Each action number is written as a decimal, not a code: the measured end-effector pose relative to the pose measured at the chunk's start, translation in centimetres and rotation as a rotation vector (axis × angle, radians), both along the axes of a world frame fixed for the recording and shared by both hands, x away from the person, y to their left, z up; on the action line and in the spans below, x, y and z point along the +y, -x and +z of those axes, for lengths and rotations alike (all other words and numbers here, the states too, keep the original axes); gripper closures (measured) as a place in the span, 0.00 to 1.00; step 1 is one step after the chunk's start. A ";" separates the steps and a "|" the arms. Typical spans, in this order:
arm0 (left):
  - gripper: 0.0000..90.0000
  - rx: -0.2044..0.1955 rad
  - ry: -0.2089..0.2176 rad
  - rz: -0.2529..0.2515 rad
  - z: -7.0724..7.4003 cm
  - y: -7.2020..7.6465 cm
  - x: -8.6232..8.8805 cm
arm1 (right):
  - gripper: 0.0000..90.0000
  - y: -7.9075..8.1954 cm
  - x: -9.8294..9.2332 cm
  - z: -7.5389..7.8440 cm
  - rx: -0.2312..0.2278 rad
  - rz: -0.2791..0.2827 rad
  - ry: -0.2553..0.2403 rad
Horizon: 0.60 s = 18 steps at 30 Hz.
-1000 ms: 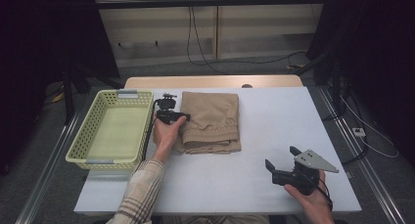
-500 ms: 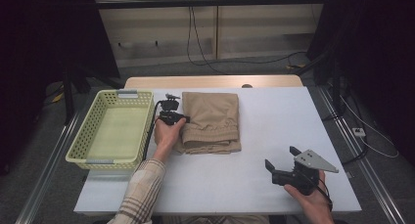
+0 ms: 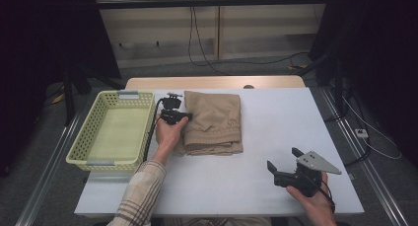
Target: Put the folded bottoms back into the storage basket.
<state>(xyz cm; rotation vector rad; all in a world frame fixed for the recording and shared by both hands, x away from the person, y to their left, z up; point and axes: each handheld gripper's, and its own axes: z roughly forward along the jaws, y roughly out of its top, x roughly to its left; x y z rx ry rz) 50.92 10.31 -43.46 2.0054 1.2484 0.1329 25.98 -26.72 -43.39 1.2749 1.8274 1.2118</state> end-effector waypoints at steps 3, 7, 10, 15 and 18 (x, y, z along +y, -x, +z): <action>0.95 -0.015 0.012 -0.006 0.5 0.2 0.1 | 0.05 0.0 0.0 0.0 -0.001 0.000 0.001; 0.95 -0.038 0.031 -0.012 1.3 0.4 0.1 | 0.05 0.0 0.0 0.0 -0.001 -0.002 0.000; 0.95 -0.064 0.039 -0.023 1.7 0.4 0.1 | 0.05 0.0 0.0 0.0 0.000 -0.004 -0.001; 0.96 -0.108 0.063 -0.036 2.7 0.6 -0.1 | 0.05 0.0 -0.1 0.0 0.002 -0.008 -0.007; 0.96 -0.125 0.077 -0.040 3.3 0.8 -0.2 | 0.05 0.0 -0.1 0.0 0.000 -0.007 -0.007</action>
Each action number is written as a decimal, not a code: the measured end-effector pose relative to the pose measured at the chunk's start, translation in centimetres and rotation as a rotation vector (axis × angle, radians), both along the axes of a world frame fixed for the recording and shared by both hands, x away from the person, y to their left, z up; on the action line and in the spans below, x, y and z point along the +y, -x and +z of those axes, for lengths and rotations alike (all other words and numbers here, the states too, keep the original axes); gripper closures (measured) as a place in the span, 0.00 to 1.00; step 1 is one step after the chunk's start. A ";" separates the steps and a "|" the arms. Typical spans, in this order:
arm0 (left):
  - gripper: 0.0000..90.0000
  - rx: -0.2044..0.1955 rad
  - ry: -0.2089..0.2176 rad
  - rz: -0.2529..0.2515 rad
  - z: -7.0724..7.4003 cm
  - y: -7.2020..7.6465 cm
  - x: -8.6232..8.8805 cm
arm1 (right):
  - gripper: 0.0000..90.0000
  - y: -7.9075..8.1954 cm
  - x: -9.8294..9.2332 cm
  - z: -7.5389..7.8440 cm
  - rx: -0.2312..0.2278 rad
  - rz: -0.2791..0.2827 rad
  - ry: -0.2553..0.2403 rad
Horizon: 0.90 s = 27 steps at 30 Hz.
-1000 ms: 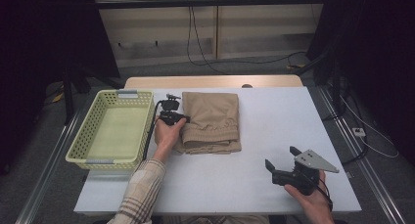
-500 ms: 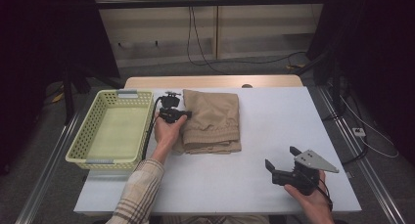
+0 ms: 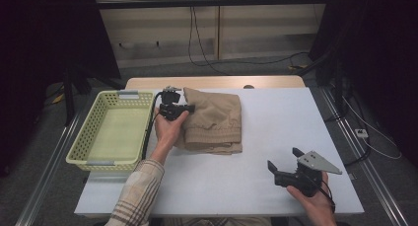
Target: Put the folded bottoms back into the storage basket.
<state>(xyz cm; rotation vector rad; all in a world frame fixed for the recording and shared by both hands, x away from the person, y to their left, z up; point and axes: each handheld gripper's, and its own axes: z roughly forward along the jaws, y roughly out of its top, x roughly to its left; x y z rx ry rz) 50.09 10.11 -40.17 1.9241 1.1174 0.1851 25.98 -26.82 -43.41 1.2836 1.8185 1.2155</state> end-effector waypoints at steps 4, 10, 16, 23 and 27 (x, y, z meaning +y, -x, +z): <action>0.96 -0.030 0.020 -0.005 0.7 0.3 -0.1 | 0.05 0.0 0.0 0.0 0.001 0.002 -0.001; 0.96 -0.100 0.039 -0.002 1.7 1.1 0.1 | 0.05 0.0 0.0 0.0 0.001 0.001 -0.001; 0.96 -0.140 0.073 -0.017 2.9 1.8 0.4 | 0.05 0.0 0.0 0.0 0.000 0.001 0.000; 0.96 -0.229 0.056 -0.034 4.4 2.9 1.0 | 0.05 0.1 0.0 0.0 0.002 0.001 -0.002; 0.96 -0.258 0.066 -0.035 5.2 3.4 1.8 | 0.05 0.1 0.0 0.0 0.002 0.001 -0.002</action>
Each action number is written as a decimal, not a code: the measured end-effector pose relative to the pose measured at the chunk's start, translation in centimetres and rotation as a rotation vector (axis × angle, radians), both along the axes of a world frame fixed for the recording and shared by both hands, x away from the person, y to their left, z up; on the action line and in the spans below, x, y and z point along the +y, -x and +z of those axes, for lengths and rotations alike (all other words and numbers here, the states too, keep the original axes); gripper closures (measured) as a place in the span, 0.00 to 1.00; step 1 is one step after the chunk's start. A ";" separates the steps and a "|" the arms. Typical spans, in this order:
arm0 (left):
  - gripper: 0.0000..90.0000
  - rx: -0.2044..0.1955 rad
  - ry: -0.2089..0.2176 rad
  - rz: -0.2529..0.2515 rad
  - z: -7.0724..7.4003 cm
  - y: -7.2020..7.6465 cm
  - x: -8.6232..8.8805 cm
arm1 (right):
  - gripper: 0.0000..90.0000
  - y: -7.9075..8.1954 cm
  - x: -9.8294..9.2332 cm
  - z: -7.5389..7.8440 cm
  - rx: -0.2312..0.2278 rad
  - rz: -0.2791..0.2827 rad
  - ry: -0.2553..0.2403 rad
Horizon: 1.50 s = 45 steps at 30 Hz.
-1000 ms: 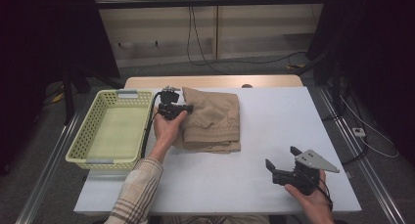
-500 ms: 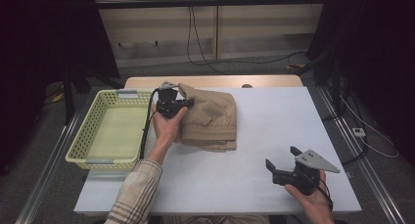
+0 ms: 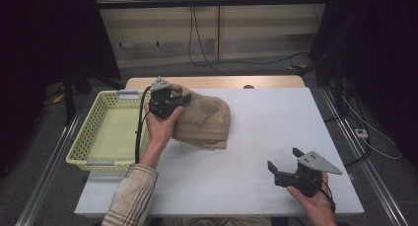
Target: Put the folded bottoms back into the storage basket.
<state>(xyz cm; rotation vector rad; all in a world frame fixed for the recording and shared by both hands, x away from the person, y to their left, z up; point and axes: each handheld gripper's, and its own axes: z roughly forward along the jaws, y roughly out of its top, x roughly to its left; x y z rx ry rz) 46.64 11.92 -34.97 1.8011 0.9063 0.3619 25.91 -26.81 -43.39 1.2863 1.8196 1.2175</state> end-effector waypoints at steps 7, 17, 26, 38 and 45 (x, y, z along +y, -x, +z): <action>0.96 -0.044 0.033 -0.020 1.5 1.1 1.2 | 0.05 0.0 0.1 0.0 0.000 -0.002 0.001; 0.96 -0.085 0.052 -0.010 3.3 2.2 3.2 | 0.05 0.0 0.0 0.0 -0.003 -0.002 0.000; 0.96 -0.101 0.069 -0.014 4.5 3.2 4.5 | 0.05 0.0 0.1 0.0 -0.003 0.001 0.000; 0.96 -0.142 0.095 -0.015 6.1 4.2 5.9 | 0.05 0.1 0.0 0.1 -0.005 0.003 -0.010; 0.96 -0.164 0.114 -0.012 7.0 4.7 6.8 | 0.05 0.1 0.1 0.1 -0.006 0.008 -0.005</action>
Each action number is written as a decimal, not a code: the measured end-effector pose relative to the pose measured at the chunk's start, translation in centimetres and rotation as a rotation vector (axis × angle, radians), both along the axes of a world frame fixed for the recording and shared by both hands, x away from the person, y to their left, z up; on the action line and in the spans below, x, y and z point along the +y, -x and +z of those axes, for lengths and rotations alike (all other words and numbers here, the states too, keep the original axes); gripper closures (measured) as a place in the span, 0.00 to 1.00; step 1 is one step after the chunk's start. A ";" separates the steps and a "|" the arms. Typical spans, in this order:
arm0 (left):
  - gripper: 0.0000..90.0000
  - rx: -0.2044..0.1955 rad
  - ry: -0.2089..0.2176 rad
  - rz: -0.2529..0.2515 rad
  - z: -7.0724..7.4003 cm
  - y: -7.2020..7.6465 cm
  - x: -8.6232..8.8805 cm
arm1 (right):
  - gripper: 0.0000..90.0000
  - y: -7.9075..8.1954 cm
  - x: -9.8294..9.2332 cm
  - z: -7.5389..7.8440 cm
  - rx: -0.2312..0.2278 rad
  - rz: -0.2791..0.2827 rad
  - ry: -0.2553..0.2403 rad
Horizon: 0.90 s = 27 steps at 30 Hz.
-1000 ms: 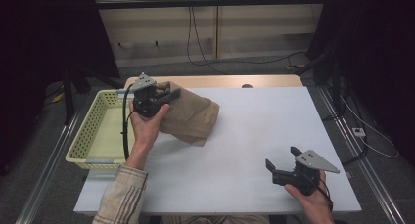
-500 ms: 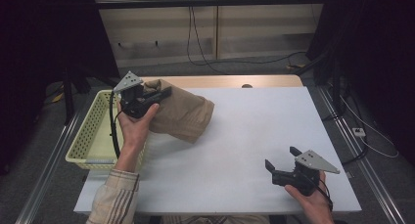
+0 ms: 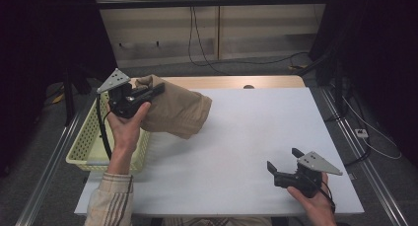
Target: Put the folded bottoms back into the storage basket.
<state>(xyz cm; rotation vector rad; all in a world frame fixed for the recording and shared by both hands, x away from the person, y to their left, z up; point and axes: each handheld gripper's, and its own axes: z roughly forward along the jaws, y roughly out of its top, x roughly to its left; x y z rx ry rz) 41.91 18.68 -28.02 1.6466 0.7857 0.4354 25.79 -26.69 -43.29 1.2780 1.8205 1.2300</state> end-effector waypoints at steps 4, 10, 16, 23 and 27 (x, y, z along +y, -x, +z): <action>0.96 -0.018 0.017 0.007 0.8 0.3 0.7 | 0.05 0.0 0.0 0.0 0.002 0.001 0.000; 0.96 -0.046 0.027 0.012 1.6 1.0 1.2 | 0.05 0.0 0.0 0.0 0.002 0.004 0.000; 0.96 -0.043 0.015 0.025 2.1 1.7 1.6 | 0.05 0.1 -0.1 0.0 -0.002 -0.001 0.000; 0.96 -0.067 0.033 0.030 3.0 2.4 2.4 | 0.05 0.1 0.0 0.0 -0.001 0.004 0.002; 0.96 -0.084 0.032 0.039 3.9 2.7 3.0 | 0.05 -0.1 -0.1 -0.1 0.003 -0.005 0.004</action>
